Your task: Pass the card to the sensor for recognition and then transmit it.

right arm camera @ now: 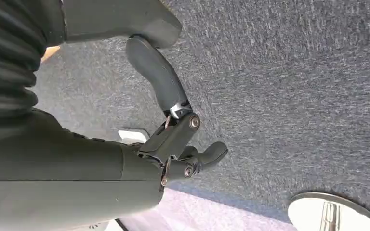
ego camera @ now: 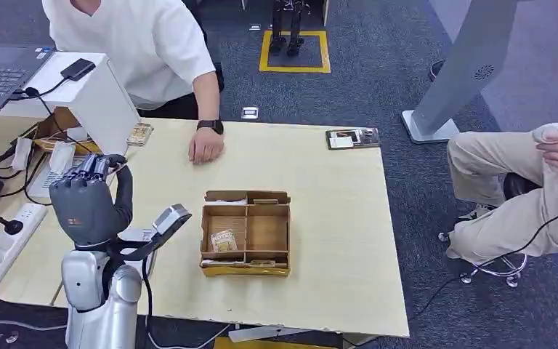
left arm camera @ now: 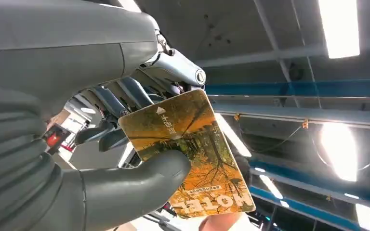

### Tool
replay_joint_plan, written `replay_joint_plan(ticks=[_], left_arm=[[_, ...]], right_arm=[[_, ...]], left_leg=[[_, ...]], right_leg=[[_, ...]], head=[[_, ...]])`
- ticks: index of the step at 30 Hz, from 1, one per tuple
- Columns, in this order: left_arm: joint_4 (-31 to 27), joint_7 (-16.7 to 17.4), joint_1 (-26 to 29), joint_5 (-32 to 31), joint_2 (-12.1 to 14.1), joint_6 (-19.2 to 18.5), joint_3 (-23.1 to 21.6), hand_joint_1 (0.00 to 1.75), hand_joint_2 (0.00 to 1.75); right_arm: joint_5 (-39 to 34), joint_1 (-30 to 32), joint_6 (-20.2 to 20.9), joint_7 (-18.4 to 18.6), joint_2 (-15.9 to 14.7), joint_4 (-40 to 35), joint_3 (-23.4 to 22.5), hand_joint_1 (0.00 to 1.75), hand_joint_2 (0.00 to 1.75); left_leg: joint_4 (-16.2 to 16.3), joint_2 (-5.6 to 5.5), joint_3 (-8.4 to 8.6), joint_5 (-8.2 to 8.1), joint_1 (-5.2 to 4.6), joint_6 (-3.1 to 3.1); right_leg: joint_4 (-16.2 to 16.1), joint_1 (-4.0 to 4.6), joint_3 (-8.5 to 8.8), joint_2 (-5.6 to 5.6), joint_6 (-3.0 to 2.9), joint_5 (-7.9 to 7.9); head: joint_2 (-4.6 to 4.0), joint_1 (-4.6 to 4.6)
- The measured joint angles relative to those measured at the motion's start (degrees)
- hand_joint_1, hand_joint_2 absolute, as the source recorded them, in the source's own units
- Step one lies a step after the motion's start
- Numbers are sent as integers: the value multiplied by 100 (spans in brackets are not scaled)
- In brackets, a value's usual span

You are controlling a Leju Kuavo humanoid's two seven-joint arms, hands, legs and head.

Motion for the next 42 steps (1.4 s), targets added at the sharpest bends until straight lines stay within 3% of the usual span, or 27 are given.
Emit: replay_joint_plan(ticks=[9, 14, 21, 33, 42], left_arm=[[-79, 140, 83, 35, 15, 0, 306, 175, 175], [-147, -35, 185, 173, 15, 2, 807, 175, 175], [-157, -164, 256, 223, 15, 2, 1182, 175, 175], [-157, -75, 275, 79, 15, 2, 1259, 175, 175], [-44, 192, 382, -476, 17, 0, 1248, 175, 175]], right_arm=[[-57, 16, -2, 35, 0, 2, -9, 0, 175], [-94, 39, -2, 35, -2, 2, -52, 0, 175], [-107, 54, -2, 35, -7, 2, -61, 0, 175], [-120, 77, -2, 33, -22, 2, -155, 0, 175], [-144, 90, -2, 26, -24, 2, -195, 0, 175]], left_leg=[[-1, -1, -2, 0, 0, 0], [-1, 0, 0, 0, 1, 0], [-1, 0, -1, 0, 0, 0], [0, 0, 0, 0, 0, 0], [0, 1, 0, 0, 0, 0]], right_leg=[[0, 0, 0, -1, 0, 0], [0, 0, -1, 0, 0, -1], [0, 0, -1, 0, 0, -1], [0, 0, -1, -1, 0, -1], [0, 0, -2, 1, 0, -1]], head=[[0, 0], [2, 0], [0, 0], [2, 0], [0, 0]])
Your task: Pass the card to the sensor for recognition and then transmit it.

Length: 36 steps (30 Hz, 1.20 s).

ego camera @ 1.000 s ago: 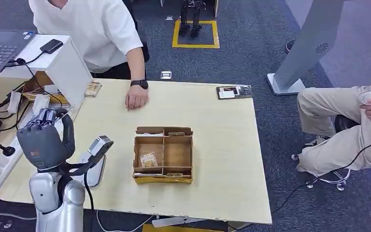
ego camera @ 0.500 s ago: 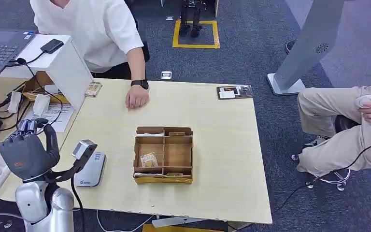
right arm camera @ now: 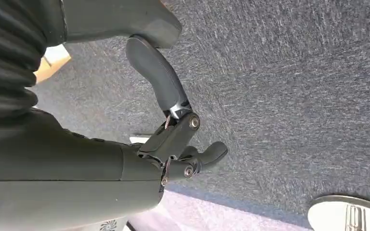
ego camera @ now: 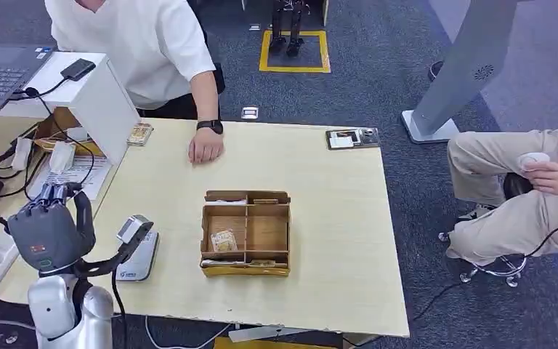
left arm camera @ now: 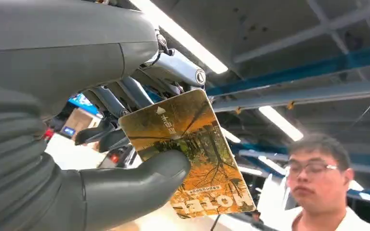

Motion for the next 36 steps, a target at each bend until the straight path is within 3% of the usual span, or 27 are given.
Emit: replay_joint_plan(ticks=[5, 12, 23, 36], left_arm=[[107, 339, 106, -11, 28, 0, -140, 175, 175], [544, 1121, 385, -11, 162, -2, -688, 175, 175], [1077, 2052, 520, -11, 526, 0, -1414, 175, 175], [1443, 2383, 570, -13, 791, 0, -1926, 175, 175]], right_arm=[[-2, 3, 0, -9, 0, 0, -7, 0, 175], [-2, 31, 0, -20, 0, 0, -129, 0, 175], [0, 61, 0, -28, -24, 0, -164, 0, 175], [9, 63, 0, -28, -44, 0, -197, 0, 175]], left_leg=[[0, 0, 1, -1, 0, 0], [0, 1, 1, -1, 0, 1], [0, 1, 1, -1, 0, 1], [0, 1, 1, -1, 0, 1]], right_leg=[[0, 0, 0, 1, 0, 0], [-1, 0, -1, 1, 0, -1], [-1, 0, -1, 1, 0, 0], [-1, 0, -1, 2, 0, -1]], head=[[0, -2], [2, 2], [0, 0], [2, 0]])
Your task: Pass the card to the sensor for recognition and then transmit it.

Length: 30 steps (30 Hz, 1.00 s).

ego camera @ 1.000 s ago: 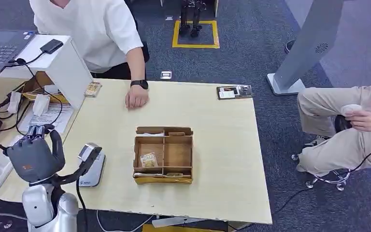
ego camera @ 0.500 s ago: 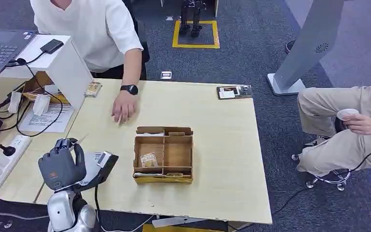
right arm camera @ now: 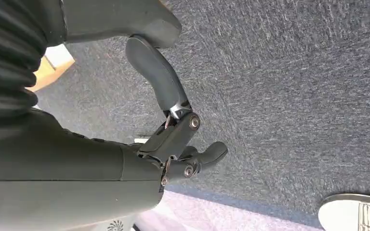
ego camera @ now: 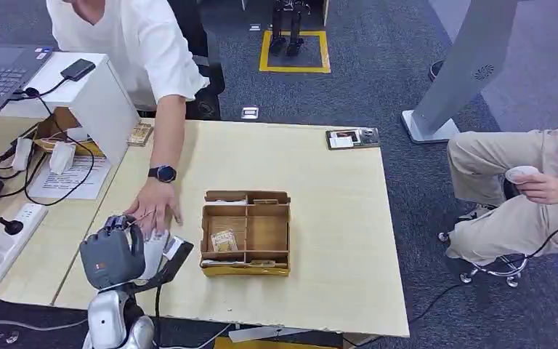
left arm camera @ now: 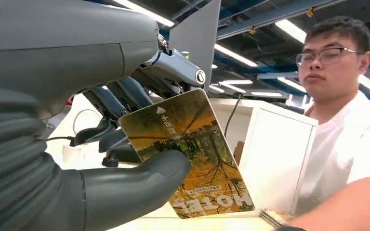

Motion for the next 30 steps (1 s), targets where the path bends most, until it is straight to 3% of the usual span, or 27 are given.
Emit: replay_joint_plan(ticks=[10, 24, 30], left_arm=[[164, 522, -2, 2, 133, 0, -221, 175, 175], [608, 778, -14, 2, 400, 2, -507, 175, 175], [1104, 1049, -123, 0, 407, 0, -767, 175, 175]], right_arm=[[9, 0, 0, 0, 0, 0, -4, 0, 175], [24, 0, 0, 0, 0, 0, -9, 0, 175], [26, -1, 0, -9, 0, 0, -39, 0, 175]], left_leg=[[0, 0, 0, 0, 0, 0], [0, 0, 1, 0, 0, 0], [0, 0, 0, 0, 0, 0]], right_leg=[[0, 0, 0, 0, 0, 0], [0, 0, 0, 0, 0, 0], [0, 0, 0, 0, 0, 0]], head=[[0, 0], [-2, 0], [-2, 0]])
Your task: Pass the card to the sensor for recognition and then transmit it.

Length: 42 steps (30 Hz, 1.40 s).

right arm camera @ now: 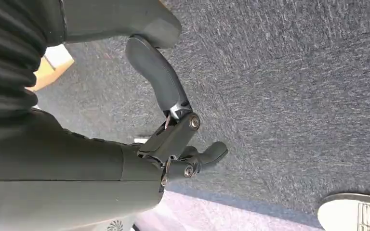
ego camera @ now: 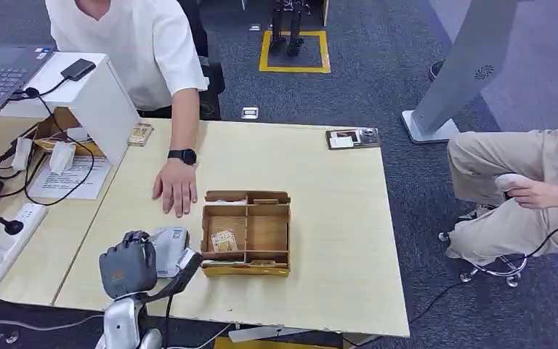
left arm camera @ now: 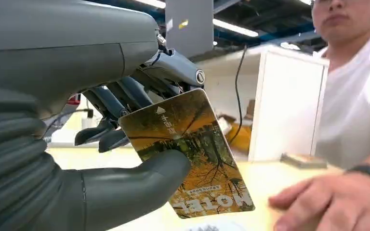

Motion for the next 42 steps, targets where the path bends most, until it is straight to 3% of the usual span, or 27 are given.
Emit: replay_joint_plan(ticks=[15, 31, 37, 42], left_arm=[[1140, 15, -391, -2, -81, 17, -229, 175, 175], [1554, -68, -634, 0, -153, 17, -234, 175, 175], [1442, -208, -608, 97, -155, 22, -234, 175, 175], [427, -763, -256, 693, -249, 35, -179, 175, 175]], right_arm=[[-4, -1, 0, -74, 0, 0, -2, 0, 175], [-11, -1, 0, -81, 0, 0, -2, 0, 175], [-9, -3, 0, -74, 0, 0, -2, 0, 175], [-11, -1, 0, -72, 0, 0, -2, 0, 175]], left_leg=[[0, 0, 4, 0, 0, 0], [-2, -3, 28, 0, 0, 0], [-2, -2, 30, 0, 0, 0], [-1, -2, 24, 0, 0, 0]], right_leg=[[0, 0, 4, -1, 0, 0], [0, 0, 32, -6, 0, 0], [0, 1, 35, -5, 0, 0], [0, 1, 28, -5, 0, 0]], head=[[2, 0], [0, 0], [0, 0], [0, 0]])
